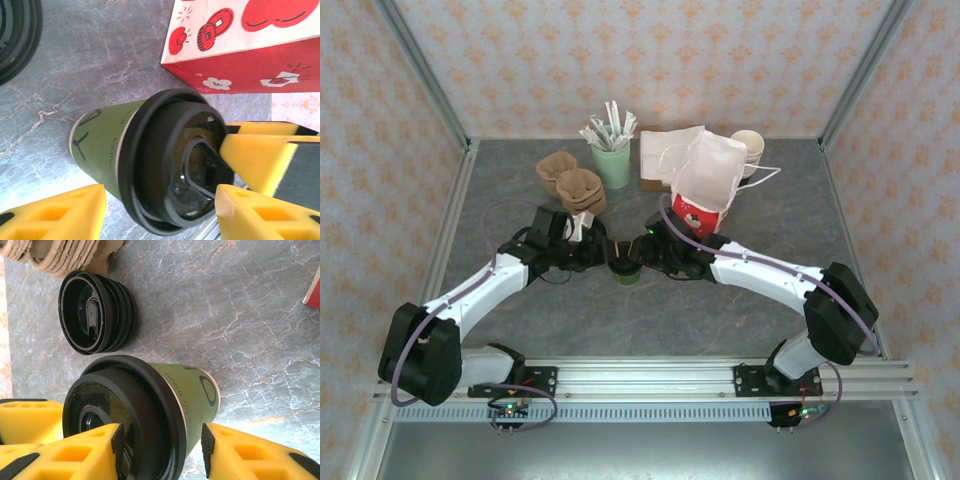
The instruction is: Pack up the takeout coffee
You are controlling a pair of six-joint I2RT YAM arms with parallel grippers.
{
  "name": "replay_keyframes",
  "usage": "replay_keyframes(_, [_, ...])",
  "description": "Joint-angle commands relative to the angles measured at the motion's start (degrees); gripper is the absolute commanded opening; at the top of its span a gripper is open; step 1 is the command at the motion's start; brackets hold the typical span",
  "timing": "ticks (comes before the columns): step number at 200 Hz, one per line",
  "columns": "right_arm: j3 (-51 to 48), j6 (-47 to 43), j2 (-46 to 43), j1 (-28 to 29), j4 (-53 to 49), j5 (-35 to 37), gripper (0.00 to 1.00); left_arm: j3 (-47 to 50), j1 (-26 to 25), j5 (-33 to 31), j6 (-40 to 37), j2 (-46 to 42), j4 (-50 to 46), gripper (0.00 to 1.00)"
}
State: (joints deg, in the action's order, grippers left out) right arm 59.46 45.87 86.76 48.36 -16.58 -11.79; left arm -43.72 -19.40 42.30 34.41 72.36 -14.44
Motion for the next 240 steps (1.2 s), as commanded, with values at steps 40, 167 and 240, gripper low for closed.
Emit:
replay_keyframes(40, [5.2, -2.4, -1.4, 0.4, -6.3, 1.4, 0.55, -8.8, 0.2, -7.5, -1.9, -5.0, -8.1, 0.62])
replay_keyframes(167, [18.3, -4.3, -7.3, 0.4, -10.5, 0.2, 0.56, -18.3, 13.0, -35.0, 8.6, -1.5, -6.5, 0.73])
replay_keyframes(240, [20.9, -5.0, -5.2, -0.5, -9.1, -1.7, 0.54, -21.8, 21.9, -26.8, 15.4, 13.4, 1.5, 0.69])
